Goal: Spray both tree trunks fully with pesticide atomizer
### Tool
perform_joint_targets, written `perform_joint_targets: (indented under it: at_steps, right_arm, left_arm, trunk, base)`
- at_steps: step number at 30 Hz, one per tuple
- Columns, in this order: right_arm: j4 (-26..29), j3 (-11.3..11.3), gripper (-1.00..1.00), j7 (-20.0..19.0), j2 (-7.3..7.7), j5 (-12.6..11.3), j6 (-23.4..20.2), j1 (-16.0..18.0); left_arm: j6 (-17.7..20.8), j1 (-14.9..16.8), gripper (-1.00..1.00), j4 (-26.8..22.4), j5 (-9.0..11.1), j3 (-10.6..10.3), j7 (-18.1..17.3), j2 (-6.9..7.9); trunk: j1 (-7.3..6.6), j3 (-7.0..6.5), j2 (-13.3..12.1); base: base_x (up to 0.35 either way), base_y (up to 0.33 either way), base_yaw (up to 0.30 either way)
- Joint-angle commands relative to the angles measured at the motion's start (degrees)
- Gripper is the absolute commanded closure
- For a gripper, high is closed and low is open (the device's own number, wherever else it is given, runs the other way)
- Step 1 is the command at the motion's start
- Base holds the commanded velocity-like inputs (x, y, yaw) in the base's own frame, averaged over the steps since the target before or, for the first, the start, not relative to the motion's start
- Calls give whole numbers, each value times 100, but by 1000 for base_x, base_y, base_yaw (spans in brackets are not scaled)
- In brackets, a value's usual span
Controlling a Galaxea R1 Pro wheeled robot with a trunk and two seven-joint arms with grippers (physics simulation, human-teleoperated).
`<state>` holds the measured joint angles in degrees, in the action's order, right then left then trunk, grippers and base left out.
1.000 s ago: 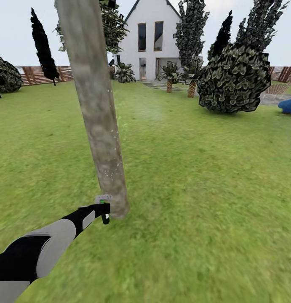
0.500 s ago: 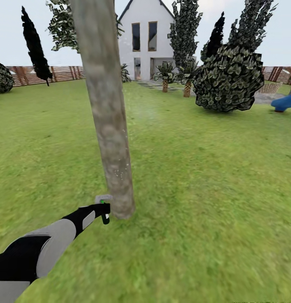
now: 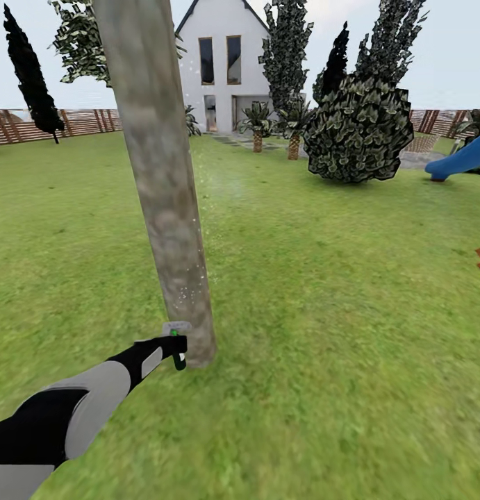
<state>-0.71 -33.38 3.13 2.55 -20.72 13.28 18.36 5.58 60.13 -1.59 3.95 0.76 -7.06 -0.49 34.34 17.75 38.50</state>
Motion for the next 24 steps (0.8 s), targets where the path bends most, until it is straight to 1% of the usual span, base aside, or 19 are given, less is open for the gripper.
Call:
perform_joint_targets:
  at_steps: [1, 3, 6, 8, 10, 11, 14, 19, 21, 23, 24]
  right_arm:
    - [-8, -51, -100, 9, -1, -39, 15, 5]
    - [-8, -53, -100, 11, 0, -34, 11, 3]
    - [-8, -58, -100, 12, -2, -30, 11, 4]
    - [-12, -56, -100, 12, -2, -29, 14, 3]
    - [-15, -55, -100, 12, 0, -29, 16, 4]
    - [-16, -55, -100, 12, 0, -29, 16, 5]
    - [-16, -49, -100, 12, 0, -29, 16, 5]
    - [-16, -52, -100, 12, 0, -29, 16, 4]
    - [-16, -54, -100, 12, 0, -29, 16, 3]
    - [-15, -53, -100, 14, 0, -29, 16, 2]
    - [-16, -54, -100, 17, 0, -29, 16, 1]
  left_arm:
    - [75, 4, 100, -14, 45, -7, -18, -1]
    - [392, 1, 100, -129, 54, -27, -21, -3]
    - [1618, 2, 100, -1259, 60, -20, -23, -4]
    - [1946, 3, 100, -1673, 61, -27, -23, -4]
    - [2324, 5, 100, -2225, 62, 3, -23, -4]
    - [2406, 4, 100, -2370, 62, 11, -23, -4]
    - [2474, 6, 100, -2504, 62, 8, -23, -4]
    - [2526, 3, 100, -2551, 62, -40, -29, -12]
    - [2813, 5, 100, -2776, 61, -45, -31, -25]
    - [3332, 2, 100, -3217, 56, -37, -29, -30]
    - [3706, 3, 100, -3546, 55, -35, -26, -31]
  trunk:
    - [1, 7, 6]
    - [1, 7, 6]
    - [1, 7, 6]
    - [1, 7, 6]
    - [1, 7, 6]
    - [1, 7, 6]
    - [1, 7, 6]
    - [1, 7, 6]
    - [1, 7, 6]
    - [1, 7, 6]
    - [1, 7, 6]
  base:
    - [0, 0, 0]
    - [0, 0, 0]
    - [0, 0, 0]
    - [0, 0, 0]
    - [0, 0, 0]
    - [-89, 0, 0]
    - [-159, 2, 0]
    - [-127, 17, 0]
    - [-14, 2, 0]
    - [-6, 1, 0]
    - [-2, 0, 0]
